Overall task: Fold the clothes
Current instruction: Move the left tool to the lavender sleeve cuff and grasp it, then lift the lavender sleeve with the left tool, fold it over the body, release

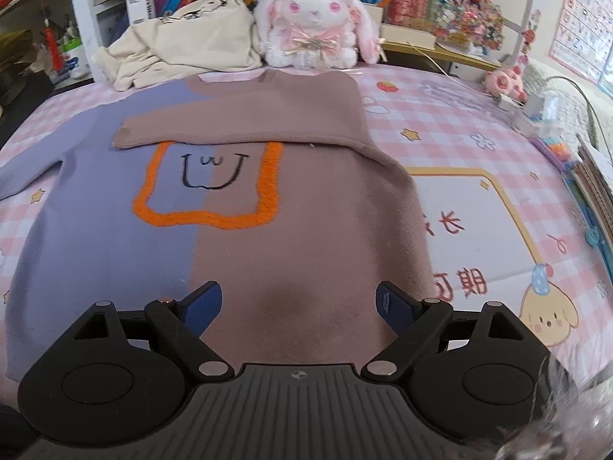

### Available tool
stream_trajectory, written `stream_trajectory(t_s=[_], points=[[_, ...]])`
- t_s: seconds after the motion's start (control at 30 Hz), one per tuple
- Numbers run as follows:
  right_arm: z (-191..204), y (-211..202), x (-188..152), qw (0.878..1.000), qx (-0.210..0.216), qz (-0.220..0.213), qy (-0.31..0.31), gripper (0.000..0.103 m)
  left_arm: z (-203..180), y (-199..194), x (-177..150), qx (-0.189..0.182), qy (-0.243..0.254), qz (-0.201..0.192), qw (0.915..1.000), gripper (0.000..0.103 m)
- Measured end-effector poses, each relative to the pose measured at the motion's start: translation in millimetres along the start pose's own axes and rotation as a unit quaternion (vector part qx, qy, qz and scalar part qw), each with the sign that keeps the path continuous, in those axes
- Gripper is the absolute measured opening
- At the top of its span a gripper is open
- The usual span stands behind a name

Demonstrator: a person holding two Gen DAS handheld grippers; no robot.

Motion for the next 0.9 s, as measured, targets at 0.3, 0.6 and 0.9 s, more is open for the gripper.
stream_trajectory(t_s=[0.3, 0.6, 0.9], points=[[-11.4, -5.8, -12.3, 1.000, -0.014, 0.006, -0.021, 0.088, -10.5, -1.8, -2.0, 0.014, 0.020, -0.013, 0.9996, 0.003], [-35.6, -1.6, -5.6, 0.998, 0.016, -0.005, -0.058, 0.088, -157.9, -18.3, -67.9, -0.089, 0.210, -0.010, 0.9737, 0.003], [-70.7, 5.0, 17.6, 0.984, 0.069, -0.014, -0.161, 0.088, -291.7, -2.4, -161.6, -0.136, 0.280, 0.021, 0.9499, 0.003]])
Point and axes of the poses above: each gripper's, at about its wrist camera, not at the fingertips, and y roughly the way its jaws point, z to its left, x to its top, the point moved 1 cm from there along y, roughly the way its jaws point, and after that the axes turned 13 degrees about z, right-handed, at the moved point
